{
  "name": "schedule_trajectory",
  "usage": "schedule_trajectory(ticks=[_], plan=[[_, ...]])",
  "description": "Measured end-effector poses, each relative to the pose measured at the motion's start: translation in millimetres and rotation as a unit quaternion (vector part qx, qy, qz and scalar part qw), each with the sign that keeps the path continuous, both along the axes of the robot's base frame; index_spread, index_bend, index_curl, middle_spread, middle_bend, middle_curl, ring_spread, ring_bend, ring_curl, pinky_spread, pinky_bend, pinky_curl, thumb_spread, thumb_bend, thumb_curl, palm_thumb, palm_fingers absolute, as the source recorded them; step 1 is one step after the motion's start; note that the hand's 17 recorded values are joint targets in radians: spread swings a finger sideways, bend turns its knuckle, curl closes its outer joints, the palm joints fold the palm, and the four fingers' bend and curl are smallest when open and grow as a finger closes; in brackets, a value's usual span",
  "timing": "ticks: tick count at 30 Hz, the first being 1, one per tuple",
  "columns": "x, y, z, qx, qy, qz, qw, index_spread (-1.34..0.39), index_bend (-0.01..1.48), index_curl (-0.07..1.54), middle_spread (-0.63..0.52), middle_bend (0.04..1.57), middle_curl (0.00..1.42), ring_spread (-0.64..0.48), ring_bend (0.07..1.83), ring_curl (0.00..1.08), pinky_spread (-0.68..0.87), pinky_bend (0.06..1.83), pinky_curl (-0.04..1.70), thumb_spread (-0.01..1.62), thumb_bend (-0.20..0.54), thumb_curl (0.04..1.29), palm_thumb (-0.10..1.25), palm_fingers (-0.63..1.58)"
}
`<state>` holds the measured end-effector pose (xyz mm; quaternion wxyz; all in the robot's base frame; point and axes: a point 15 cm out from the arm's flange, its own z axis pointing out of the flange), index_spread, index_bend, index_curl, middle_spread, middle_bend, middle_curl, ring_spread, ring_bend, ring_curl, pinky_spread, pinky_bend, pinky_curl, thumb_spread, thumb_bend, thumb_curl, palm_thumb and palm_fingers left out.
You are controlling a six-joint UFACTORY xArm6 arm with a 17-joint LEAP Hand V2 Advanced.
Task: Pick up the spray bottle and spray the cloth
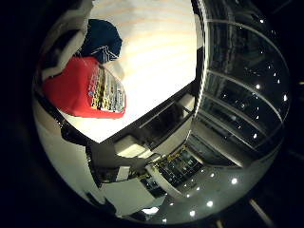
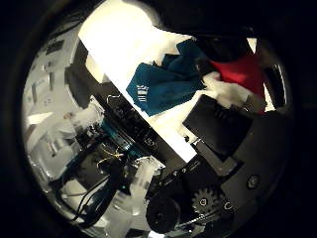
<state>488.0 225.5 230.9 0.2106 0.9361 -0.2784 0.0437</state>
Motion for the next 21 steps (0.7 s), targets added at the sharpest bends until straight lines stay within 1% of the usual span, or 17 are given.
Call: schedule_trajectory(ticks=[5,9,16,21], plan=[[-2,6,-6,-0.002,0.002,0.004,1.0,-0.26,1.1,0.84,-0.14,1.36,0.8,-0.25,1.34,0.9,-0.21,1.06,1.25,0.57,-0.022,0.91,1.0,1.11],[-1,12,3,0.006,-0.009,0.009,1.0,-0.26,1.1,0.84,-0.14,1.36,0.8,-0.25,1.34,0.9,-0.21,1.06,1.25,0.57,-0.022,0.91,1.0,1.11],[9,29,60,0.064,-0.073,0.02,0.995,-0.26,1.11,0.84,-0.14,1.36,0.8,-0.25,1.34,0.89,-0.21,1.06,1.25,0.56,-0.022,0.91,0.99,1.11],[2,47,96,0.128,-0.091,0.012,0.988,-0.26,1.1,0.84,-0.14,1.36,0.8,-0.25,1.34,0.89,-0.21,1.06,1.25,0.55,-0.022,0.92,1.0,1.11]])
